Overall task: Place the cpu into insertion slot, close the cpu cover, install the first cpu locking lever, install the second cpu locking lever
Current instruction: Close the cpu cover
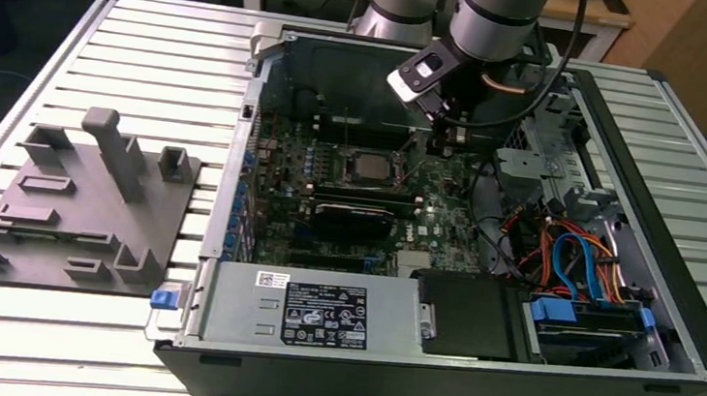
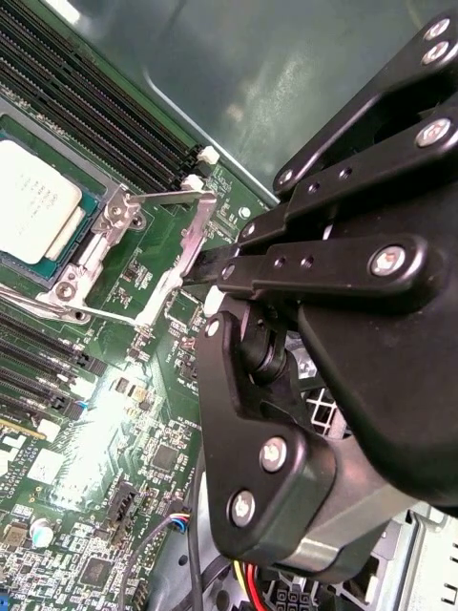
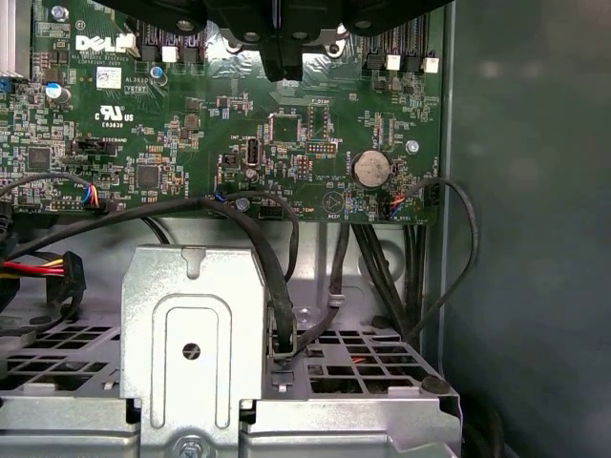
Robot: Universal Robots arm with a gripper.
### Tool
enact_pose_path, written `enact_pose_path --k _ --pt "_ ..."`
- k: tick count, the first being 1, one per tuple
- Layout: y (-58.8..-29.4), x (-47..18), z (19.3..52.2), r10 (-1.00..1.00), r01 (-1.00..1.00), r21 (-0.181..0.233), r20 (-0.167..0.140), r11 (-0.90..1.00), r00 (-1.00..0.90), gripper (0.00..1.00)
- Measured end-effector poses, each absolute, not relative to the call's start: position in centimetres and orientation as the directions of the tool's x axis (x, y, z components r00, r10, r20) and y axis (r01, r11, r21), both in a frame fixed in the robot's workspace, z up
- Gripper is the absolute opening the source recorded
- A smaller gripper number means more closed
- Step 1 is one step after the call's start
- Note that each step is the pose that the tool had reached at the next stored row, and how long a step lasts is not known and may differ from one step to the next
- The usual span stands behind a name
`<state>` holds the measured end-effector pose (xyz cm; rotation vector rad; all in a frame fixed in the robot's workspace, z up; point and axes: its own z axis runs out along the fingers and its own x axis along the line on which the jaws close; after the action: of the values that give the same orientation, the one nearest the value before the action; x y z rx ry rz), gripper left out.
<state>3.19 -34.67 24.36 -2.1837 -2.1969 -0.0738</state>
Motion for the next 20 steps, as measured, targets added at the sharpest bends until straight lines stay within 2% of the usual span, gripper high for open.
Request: enact_pose_path --k 20 --pt "-34.67 2.72 24.36 0.998 1.0 0.003 0.064 0.006 -0.006 0.11"
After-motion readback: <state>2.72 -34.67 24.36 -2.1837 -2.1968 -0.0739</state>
